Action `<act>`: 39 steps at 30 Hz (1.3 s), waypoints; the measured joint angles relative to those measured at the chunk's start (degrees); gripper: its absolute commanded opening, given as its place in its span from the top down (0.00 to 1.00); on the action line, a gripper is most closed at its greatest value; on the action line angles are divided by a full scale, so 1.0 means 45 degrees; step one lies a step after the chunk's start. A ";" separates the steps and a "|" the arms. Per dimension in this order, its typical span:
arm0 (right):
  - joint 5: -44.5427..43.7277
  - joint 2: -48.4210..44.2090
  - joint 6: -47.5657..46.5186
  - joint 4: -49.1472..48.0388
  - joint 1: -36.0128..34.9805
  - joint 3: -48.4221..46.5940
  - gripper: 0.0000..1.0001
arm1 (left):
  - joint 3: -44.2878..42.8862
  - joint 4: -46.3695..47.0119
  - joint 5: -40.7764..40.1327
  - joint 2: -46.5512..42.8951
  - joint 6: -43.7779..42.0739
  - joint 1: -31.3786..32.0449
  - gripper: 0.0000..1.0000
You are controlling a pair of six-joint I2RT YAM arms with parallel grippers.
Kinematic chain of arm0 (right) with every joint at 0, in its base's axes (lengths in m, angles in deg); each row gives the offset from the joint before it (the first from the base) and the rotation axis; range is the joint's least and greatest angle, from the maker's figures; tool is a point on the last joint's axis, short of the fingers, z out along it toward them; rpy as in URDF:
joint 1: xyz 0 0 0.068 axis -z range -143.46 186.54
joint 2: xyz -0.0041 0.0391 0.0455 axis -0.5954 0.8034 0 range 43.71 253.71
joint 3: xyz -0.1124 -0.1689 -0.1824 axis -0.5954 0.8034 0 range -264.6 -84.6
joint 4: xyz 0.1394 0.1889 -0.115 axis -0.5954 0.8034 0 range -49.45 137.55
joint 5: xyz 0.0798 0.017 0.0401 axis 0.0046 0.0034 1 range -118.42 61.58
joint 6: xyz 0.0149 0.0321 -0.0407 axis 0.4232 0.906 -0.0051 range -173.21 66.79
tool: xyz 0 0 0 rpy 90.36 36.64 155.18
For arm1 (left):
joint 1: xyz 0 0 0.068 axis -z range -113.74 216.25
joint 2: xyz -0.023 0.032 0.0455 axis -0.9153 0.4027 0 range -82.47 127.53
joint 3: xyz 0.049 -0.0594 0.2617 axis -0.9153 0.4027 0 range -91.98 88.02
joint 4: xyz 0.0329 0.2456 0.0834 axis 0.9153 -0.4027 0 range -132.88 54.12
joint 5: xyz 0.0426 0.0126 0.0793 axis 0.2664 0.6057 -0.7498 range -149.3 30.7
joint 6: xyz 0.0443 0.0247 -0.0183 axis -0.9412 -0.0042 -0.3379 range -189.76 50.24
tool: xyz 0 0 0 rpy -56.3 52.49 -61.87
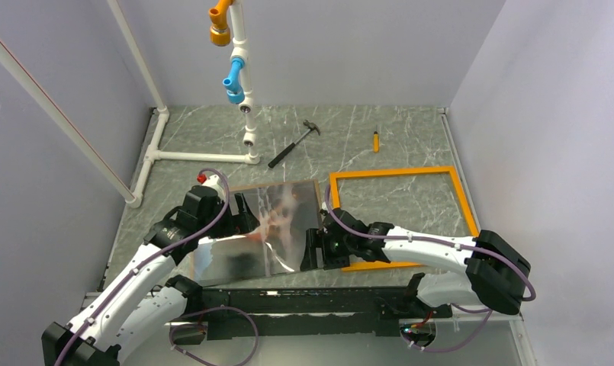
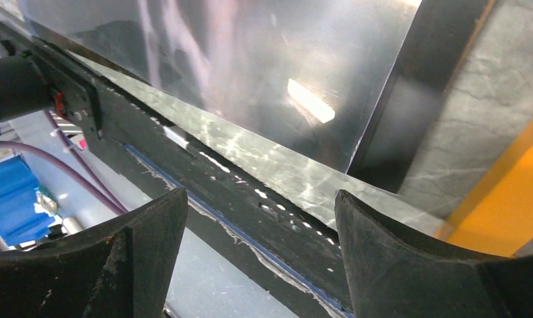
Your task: Take the photo out of the frame
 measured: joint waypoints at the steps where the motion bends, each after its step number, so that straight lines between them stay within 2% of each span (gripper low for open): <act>1: -0.0010 0.0000 -0.0044 0.0010 -0.0019 -0.0097 0.17 | 0.0000 0.0005 0.0000 0.0000 0.0000 0.0000 0.01; 7: -0.0986 0.0121 -0.0534 0.1175 -0.0029 -0.0967 0.16 | 0.0039 0.0136 0.0010 0.0058 0.0024 0.0049 0.01; 15: -0.1763 0.0617 -0.0855 0.2118 0.0015 -0.1054 0.17 | 0.0855 0.0928 -0.0029 0.1001 0.0345 0.0296 0.01; 28: -0.1749 0.1195 -0.1107 0.1593 0.0359 -0.0991 0.19 | 0.2880 0.1967 -0.0884 0.1690 0.1608 0.0525 0.01; 39: -0.0918 0.1171 -0.1137 0.0593 0.0874 -0.0597 0.21 | 0.3211 0.2560 -0.1350 0.1341 0.2064 0.0573 0.01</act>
